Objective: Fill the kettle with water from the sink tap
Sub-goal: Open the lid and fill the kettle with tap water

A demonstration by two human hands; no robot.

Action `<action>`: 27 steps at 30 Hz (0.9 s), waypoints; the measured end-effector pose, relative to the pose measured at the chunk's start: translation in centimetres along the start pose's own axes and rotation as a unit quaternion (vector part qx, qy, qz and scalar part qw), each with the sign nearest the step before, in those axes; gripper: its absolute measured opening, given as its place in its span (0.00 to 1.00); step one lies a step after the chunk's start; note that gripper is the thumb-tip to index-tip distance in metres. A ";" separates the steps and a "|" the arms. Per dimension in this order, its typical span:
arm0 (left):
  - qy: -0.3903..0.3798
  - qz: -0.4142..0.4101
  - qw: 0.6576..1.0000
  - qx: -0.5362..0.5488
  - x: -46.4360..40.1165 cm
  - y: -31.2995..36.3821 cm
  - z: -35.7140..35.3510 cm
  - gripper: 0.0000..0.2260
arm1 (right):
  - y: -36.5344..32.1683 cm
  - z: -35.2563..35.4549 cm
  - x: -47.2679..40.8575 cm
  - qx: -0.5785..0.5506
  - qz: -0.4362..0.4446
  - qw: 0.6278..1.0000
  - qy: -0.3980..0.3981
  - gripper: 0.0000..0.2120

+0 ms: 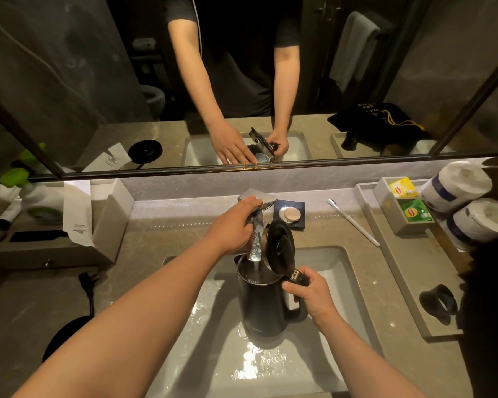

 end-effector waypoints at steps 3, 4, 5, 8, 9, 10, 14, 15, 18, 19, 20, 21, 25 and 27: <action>0.001 0.001 1.000 -0.007 -0.1 0.1 0.0 0.27 | 0.1 0.0 0.0 0.001 -0.001 1.000 0.000 0.22; 0.005 0.002 1.000 -0.006 -0.1 0.1 0.1 0.26 | 0.1 0.1 -0.1 0.002 -0.002 1.000 0.000 0.22; 0.011 0.001 1.000 -0.003 0.0 0.2 0.2 0.26 | 0.1 0.1 -0.1 0.004 -0.002 1.000 0.001 0.21; 0.020 -0.014 1.000 0.001 0.0 0.6 0.4 0.24 | 0.2 0.1 -0.2 0.007 -0.002 1.000 -0.002 0.20; 0.019 -0.016 1.000 0.001 0.0 0.7 0.5 0.23 | 0.2 0.2 -0.2 0.005 -0.001 1.000 -0.004 0.20; 0.018 -0.017 1.000 0.002 0.0 0.8 0.6 0.23 | 0.3 0.2 -0.3 0.004 0.000 1.000 -0.005 0.20; 0.012 -0.013 1.000 0.010 0.0 0.7 0.7 0.23 | 0.4 0.2 -0.4 0.007 0.000 1.000 -0.010 0.18; 0.010 -0.012 1.000 0.014 0.0 0.6 0.6 0.23 | 0.4 0.3 -0.5 0.008 0.001 1.000 -0.011 0.18; 0.005 -0.008 1.000 0.022 0.0 0.5 0.4 0.24 | 0.4 0.4 -0.6 0.006 0.002 1.000 -0.014 0.18; 0.005 -0.005 1.000 0.022 0.0 0.4 0.4 0.25 | 0.3 0.4 -0.6 0.005 0.003 1.000 -0.014 0.18; 0.006 -0.004 1.000 0.023 0.0 0.4 0.3 0.25 | 0.3 0.4 -0.6 0.004 0.004 1.000 -0.015 0.18; 0.005 -0.003 1.000 0.025 0.0 0.4 0.3 0.25 | 0.2 0.5 -0.6 0.002 0.006 1.000 -0.016 0.19; 0.001 0.003 1.000 0.029 0.2 0.2 -0.1 0.27 | 0.0 0.6 -0.5 0.000 0.013 1.000 -0.018 0.20; 0.000 0.006 1.000 0.025 0.2 0.1 -0.3 0.28 | 0.0 0.7 -0.5 0.001 0.014 1.000 -0.018 0.19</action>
Point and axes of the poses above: each hand's wrist, its own x-axis away from the middle knuckle, its own z-axis out of the back of the hand, y = z × x, the point moved 9 cm from there along -x, towards the middle knuckle, and after that the axes turned 15 degrees about -y, right-handed, at the moved point
